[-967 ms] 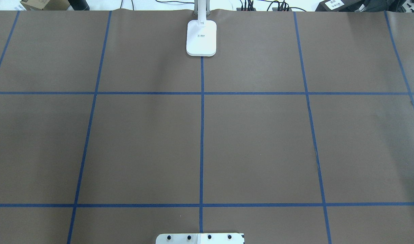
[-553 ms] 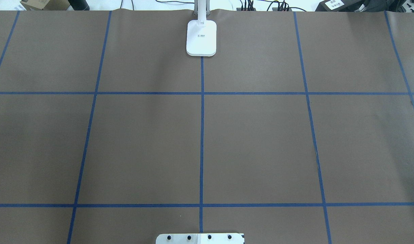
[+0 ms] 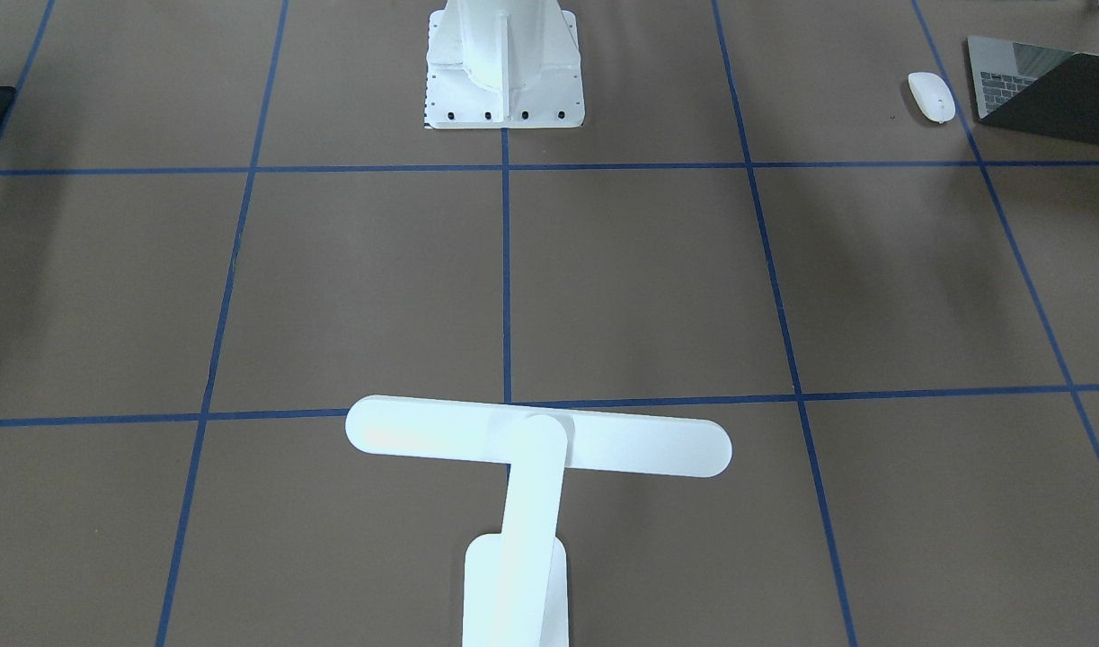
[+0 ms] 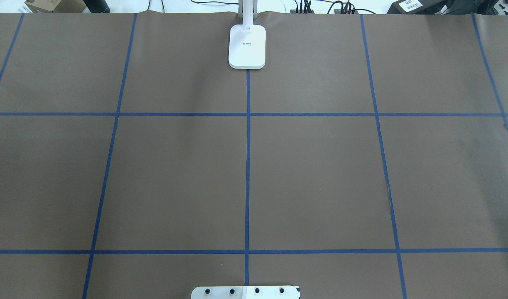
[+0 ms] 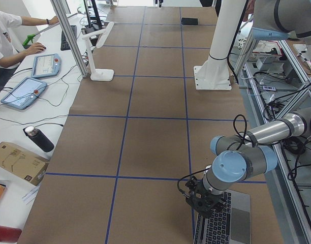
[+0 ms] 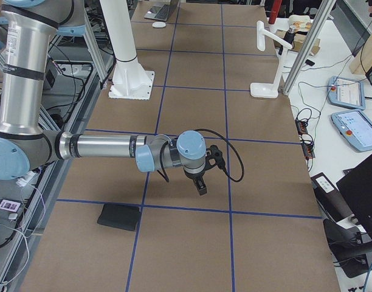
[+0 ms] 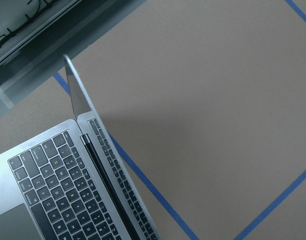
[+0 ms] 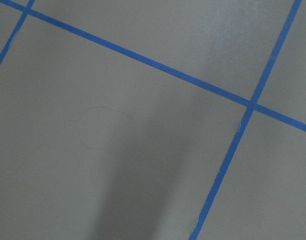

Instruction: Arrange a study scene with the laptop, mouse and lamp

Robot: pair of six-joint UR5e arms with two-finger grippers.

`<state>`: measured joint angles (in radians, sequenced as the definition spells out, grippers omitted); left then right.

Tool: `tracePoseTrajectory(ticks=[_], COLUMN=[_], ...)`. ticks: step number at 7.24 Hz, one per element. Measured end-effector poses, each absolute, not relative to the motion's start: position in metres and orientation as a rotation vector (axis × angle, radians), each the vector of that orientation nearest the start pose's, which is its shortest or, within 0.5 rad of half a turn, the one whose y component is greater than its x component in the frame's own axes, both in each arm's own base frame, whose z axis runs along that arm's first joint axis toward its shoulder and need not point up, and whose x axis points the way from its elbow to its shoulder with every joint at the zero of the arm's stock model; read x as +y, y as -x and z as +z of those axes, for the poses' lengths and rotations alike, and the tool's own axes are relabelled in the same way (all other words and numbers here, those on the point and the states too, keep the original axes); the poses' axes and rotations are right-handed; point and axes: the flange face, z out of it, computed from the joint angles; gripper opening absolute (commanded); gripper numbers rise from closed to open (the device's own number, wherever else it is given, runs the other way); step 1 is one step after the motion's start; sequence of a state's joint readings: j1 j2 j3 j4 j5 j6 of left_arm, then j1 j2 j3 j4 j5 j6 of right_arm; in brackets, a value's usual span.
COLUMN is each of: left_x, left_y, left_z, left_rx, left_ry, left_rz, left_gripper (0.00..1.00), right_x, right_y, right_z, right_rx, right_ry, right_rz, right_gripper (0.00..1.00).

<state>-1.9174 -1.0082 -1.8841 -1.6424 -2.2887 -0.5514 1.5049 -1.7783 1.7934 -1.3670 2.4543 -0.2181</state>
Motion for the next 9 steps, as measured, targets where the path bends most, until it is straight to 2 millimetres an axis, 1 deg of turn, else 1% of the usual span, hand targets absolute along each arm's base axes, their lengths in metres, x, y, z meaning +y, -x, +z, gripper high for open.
tracePoseTrajectory(ticks=[3,4,6,9], left_x=[-0.216,-0.217,-0.21,-0.204], left_y=[0.149,0.149,0.142,0.138], left_z=[0.713,0.718,0.731,0.74], left_rx=[0.723,0.731,0.785,0.804], left_ry=[0.266,0.279,0.326,0.368], left_rz=[-0.974,-0.985,-1.004,-1.042], left_gripper=[0.99,0.99,0.99,0.99], right_x=[-0.417,-0.417,-0.417,-0.417], right_y=[-0.029,-0.029,-0.029,-0.029], right_z=[0.613,0.613,0.613,0.613], right_rx=[-0.867,-0.867,-0.866,-0.866], right_ry=[-0.271,-0.271,-0.272,-0.273], right_rz=[-0.362,-0.362,-0.364,-0.364], right_gripper=[1.0,1.0,1.0,1.0])
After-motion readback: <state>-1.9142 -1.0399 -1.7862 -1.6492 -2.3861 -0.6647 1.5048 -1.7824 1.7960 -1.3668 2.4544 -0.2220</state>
